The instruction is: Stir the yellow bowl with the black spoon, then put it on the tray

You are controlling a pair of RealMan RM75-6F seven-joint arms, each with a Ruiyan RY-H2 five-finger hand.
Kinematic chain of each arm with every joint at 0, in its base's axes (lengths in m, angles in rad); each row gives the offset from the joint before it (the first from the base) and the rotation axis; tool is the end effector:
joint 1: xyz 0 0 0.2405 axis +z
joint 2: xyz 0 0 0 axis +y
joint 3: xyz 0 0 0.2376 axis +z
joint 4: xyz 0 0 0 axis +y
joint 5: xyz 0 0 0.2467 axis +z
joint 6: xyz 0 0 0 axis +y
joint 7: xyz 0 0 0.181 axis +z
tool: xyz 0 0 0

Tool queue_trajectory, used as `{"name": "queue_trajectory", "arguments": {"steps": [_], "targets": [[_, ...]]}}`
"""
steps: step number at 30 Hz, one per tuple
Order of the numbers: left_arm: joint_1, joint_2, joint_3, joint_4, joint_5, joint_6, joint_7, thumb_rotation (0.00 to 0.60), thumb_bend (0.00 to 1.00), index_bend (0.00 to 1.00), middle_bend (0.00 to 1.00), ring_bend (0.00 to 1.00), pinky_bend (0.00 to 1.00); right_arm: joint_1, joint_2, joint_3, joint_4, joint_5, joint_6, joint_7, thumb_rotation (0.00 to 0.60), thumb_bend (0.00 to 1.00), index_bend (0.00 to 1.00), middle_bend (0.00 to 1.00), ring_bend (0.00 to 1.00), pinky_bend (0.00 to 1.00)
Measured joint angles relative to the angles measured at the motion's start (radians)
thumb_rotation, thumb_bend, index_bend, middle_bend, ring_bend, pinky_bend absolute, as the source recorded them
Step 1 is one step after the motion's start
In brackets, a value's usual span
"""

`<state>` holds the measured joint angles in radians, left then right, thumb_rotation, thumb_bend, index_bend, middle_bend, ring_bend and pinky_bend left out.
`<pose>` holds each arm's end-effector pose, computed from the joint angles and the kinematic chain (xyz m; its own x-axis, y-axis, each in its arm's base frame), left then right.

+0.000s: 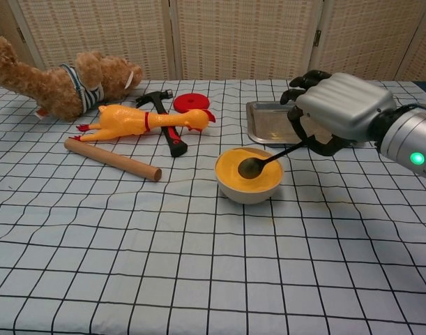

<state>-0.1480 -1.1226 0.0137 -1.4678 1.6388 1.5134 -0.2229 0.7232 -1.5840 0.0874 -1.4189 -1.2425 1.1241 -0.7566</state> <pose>-0.3096 0.2249 0.1158 0.3337 0.0356 0.9420 0.9275 -0.1908 -0.3214 -0.1310 -0.3575 -0.0624 0.7841 0.0688 0.6168 -0.5296 -0.4439 0.7228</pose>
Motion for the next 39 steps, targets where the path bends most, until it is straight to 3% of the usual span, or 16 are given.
{"name": "queue_trajectory", "arguments": {"steps": [9, 23, 39], "targets": [[-0.001, -0.001, 0.002, -0.001, 0.003, -0.002, 0.005, 0.600, 0.42, 0.00, 0.00, 0.00, 0.07, 0.003, -0.021, -0.011, 0.043, -0.005, -0.030, -0.024, 0.600, 0.55, 0.85, 0.15, 0.00, 0.03], [-0.002, 0.003, -0.001, 0.005, -0.007, -0.006, -0.011, 0.600, 0.42, 0.00, 0.00, 0.00, 0.07, 0.050, -0.133, 0.052, 0.200, 0.028, -0.049, -0.104, 0.600, 0.55, 0.86, 0.15, 0.00, 0.03], [-0.002, -0.002, 0.002, 0.001, 0.001, -0.004, 0.004, 0.600, 0.42, 0.00, 0.00, 0.00, 0.07, 0.007, -0.040, 0.063, 0.091, -0.009, -0.052, 0.161, 0.600, 0.55, 0.85, 0.15, 0.00, 0.05]]}}
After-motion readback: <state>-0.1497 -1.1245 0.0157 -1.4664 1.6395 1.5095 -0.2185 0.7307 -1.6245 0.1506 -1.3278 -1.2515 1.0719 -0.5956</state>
